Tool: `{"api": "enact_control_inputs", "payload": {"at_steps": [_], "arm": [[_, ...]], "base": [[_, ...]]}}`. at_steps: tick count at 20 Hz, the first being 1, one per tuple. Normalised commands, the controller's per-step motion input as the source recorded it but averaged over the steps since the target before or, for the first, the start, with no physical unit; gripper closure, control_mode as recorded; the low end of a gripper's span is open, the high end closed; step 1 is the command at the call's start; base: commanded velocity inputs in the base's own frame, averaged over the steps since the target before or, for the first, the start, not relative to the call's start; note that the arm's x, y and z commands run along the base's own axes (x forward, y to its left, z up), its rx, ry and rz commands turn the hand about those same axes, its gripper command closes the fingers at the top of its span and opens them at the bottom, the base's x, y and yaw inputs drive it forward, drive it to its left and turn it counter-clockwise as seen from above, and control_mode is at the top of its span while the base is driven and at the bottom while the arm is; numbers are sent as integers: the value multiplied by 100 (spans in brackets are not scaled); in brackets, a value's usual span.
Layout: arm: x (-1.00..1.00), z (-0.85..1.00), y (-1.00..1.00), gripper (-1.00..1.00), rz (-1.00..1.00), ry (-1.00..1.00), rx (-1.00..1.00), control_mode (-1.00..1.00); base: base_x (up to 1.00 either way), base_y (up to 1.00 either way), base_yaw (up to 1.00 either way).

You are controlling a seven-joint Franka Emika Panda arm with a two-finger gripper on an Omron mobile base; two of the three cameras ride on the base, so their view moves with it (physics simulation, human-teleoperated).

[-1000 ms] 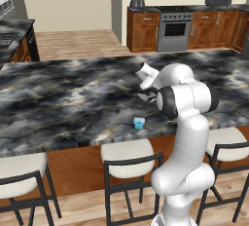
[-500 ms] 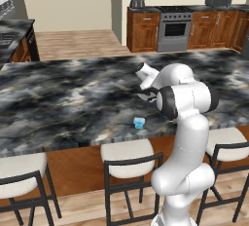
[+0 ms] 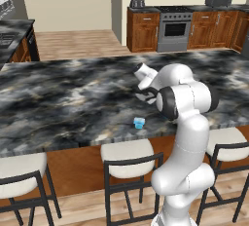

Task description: Stack the yogurt containers by placing the smaller containers on top of the larger containers.

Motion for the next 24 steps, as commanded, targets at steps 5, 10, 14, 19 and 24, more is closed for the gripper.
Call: {"api": "enact_control_inputs", "payload": {"at_steps": [5,10,14,19,24], "arm": [[-4,0,9,-100,0,7,6,-100],[-1,1,15,-100,0,1,1,-100],[-6,12,24,-100,0,0,6,-100],[-17,14,26,-100,0,0,8,-100],[-22,14,27,-100,0,0,12,-100]], "base": [[0,0,0],[0,0,0],[0,0,0],[0,0,0],[0,0,0]]}}
